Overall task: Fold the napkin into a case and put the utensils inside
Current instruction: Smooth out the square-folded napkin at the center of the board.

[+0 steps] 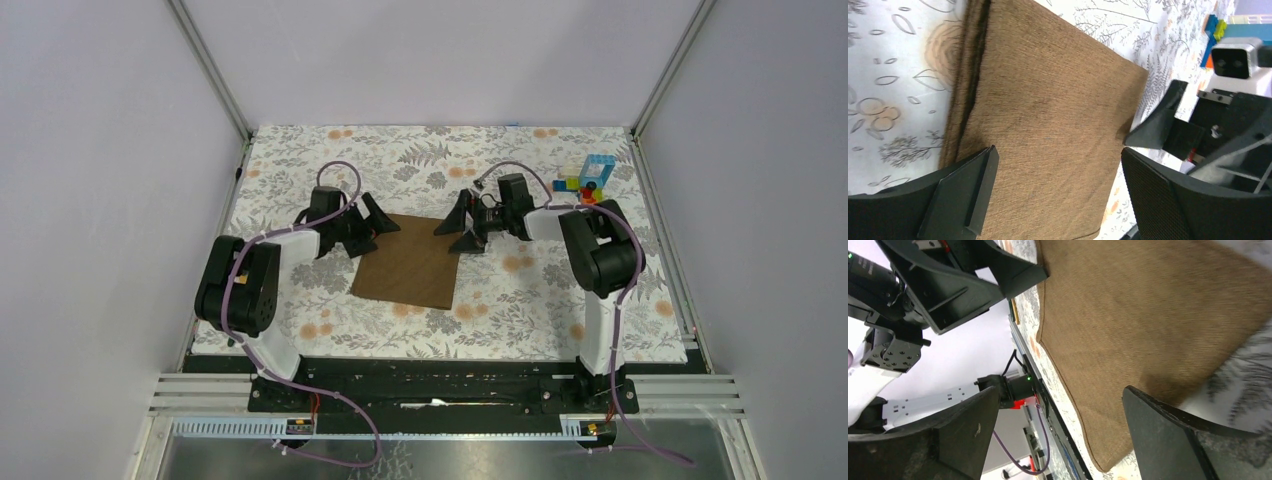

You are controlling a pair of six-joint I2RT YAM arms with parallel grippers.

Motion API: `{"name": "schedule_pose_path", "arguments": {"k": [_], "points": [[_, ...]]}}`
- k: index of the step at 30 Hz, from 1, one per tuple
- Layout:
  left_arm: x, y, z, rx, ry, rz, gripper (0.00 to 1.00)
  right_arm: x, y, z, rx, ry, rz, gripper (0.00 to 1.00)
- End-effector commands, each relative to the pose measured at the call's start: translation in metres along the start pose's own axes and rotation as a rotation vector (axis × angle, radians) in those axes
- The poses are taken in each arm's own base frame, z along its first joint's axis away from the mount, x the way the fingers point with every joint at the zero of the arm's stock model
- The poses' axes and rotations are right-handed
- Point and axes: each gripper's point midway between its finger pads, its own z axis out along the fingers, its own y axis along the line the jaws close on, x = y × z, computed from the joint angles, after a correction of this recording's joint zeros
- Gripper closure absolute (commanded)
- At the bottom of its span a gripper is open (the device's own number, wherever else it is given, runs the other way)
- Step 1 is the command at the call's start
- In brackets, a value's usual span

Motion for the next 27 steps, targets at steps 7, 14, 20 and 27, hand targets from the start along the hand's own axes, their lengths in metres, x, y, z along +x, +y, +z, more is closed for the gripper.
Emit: {"name": "schedule_pose_path", "arguments": {"k": [7, 14, 20, 27], "points": [[-0.004, 0.044, -0.006, -0.14, -0.093, -0.002, 0.01, 0.027, 0.008, 0.01, -0.024, 0.046, -0.073, 0.0], [0.006, 0.066, -0.009, -0.186, -0.081, -0.025, 0.01, 0.03, -0.025, -0.023, 0.103, 0.006, -0.051, 0.0], [0.004, 0.064, -0.013, -0.187, -0.088, -0.014, 0.01, 0.043, 0.027, -0.031, 0.092, 0.006, -0.16, 0.0], [0.009, 0.072, -0.013, -0.209, -0.087, -0.02, 0.01, 0.107, 0.052, 0.006, -0.014, 0.129, -0.173, 0.0]]}}
